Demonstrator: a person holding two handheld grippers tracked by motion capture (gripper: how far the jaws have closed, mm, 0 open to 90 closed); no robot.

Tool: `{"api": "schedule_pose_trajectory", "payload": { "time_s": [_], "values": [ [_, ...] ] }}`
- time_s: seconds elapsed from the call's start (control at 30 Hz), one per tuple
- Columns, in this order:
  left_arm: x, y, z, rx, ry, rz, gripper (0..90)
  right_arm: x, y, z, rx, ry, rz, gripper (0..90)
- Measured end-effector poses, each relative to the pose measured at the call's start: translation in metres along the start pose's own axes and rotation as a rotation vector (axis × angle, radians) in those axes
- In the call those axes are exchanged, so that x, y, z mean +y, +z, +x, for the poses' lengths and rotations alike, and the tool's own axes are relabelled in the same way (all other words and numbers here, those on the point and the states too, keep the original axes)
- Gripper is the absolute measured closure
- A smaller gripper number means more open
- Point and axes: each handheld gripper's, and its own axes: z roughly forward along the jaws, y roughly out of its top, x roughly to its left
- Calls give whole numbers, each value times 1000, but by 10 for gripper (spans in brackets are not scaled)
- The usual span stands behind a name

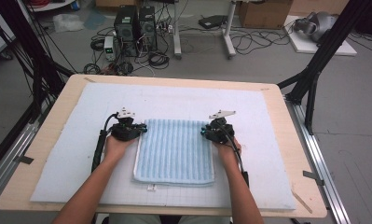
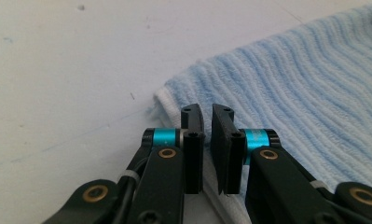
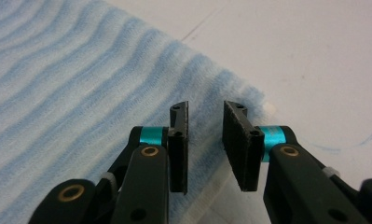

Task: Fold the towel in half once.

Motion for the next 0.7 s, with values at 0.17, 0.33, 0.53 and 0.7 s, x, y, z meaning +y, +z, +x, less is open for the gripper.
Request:
{"api": "schedule_pose_trajectory", "payload": {
  "time_s": [0.17, 0.33, 0.53, 0.7],
  "values": [
    [0, 0, 0, 25, 29, 9, 808, -2, -2, -6, -15, 17, 0, 703],
    [-1, -13, 8, 18, 28, -54, 680, -4, -15, -5, 3, 6, -33, 616],
    [-6, -40, 9, -102, 98, -255, 535, -13, -49, -2, 0, -51, -106, 366],
    [-2, -50, 8, -124, 57, -257, 347, -28, -73, -7, -29, -37, -166, 185]
  ]
}}
